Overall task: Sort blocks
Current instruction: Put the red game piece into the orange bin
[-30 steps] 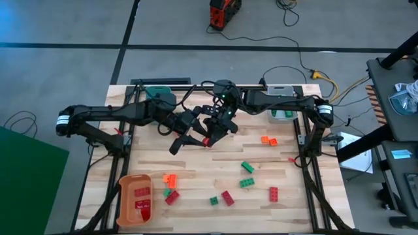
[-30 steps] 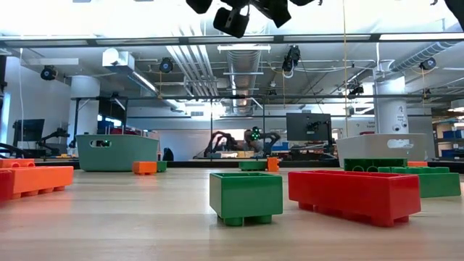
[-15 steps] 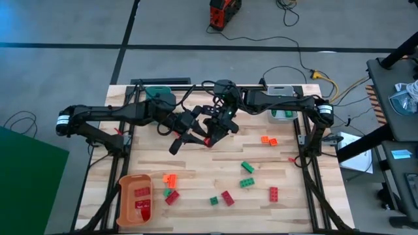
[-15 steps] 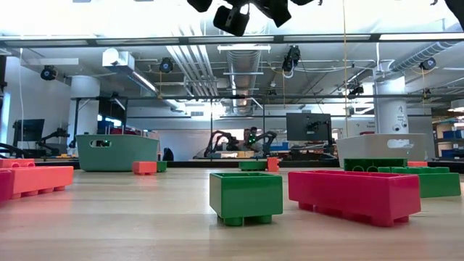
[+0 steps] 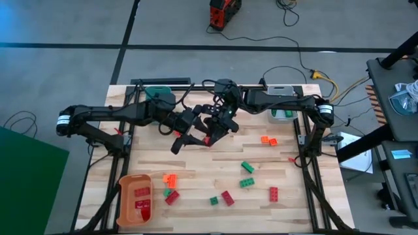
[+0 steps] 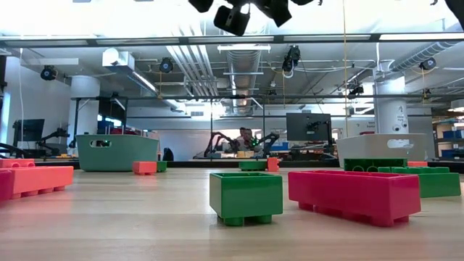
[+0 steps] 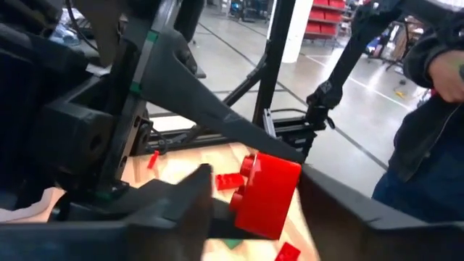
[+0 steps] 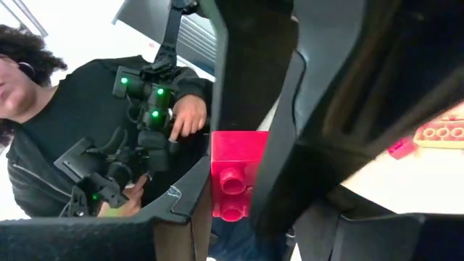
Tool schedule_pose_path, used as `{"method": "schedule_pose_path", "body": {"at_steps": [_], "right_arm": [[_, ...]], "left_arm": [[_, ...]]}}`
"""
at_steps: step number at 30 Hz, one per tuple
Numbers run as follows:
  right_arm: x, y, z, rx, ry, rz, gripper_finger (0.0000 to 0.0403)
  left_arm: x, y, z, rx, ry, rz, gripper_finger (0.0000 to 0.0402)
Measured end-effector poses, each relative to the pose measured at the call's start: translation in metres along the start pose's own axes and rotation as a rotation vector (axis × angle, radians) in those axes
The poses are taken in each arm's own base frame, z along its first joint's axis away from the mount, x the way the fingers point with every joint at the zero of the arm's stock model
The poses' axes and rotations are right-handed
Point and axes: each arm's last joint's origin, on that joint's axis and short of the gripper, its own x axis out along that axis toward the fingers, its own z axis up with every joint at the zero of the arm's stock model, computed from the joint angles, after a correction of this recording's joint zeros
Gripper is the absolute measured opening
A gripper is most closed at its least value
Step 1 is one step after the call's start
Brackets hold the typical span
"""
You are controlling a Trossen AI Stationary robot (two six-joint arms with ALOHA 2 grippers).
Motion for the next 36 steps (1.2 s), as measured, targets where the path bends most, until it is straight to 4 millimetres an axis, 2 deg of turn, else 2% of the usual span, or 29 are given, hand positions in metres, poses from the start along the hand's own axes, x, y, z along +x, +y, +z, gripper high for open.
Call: {"method": "schedule_pose_path", "body": {"at_steps": [4, 9, 18, 31, 36], "right_arm": [[0.0004, 0.0004, -0.0001, -0.004, 0.001, 0.002, 0.0132], [0.0002, 0.0005, 0.0001, 0.005, -0.002, -0.003, 0.0132], [0.0003, -0.0001, 0.0006, 0.018, -0.019, -0.026, 0.0132], [0.0004, 0.0001, 0.0004, 0.011, -0.014, -0.02, 0.0132], [0.0005, 0.0, 0.0003, 0.014, -0.012, -0.018, 0.0132]], "left_arm": [[0.0001, -0.0003, 0.0005, 0.01, -0.004, -0.008, 0.0243], [-0.0002, 0.0, 0.0006, 0.021, -0.006, -0.012, 0.0242], [-0.0003, 0.0006, 0.001, 0.026, -0.008, 0.025, 0.0194], [-0.0009, -0.0008, 0.0017, 0.042, -0.012, -0.017, 0.0073], [-0.0009, -0.0007, 0.0017, 0.05, -0.013, -0.015, 0.0059]]}}
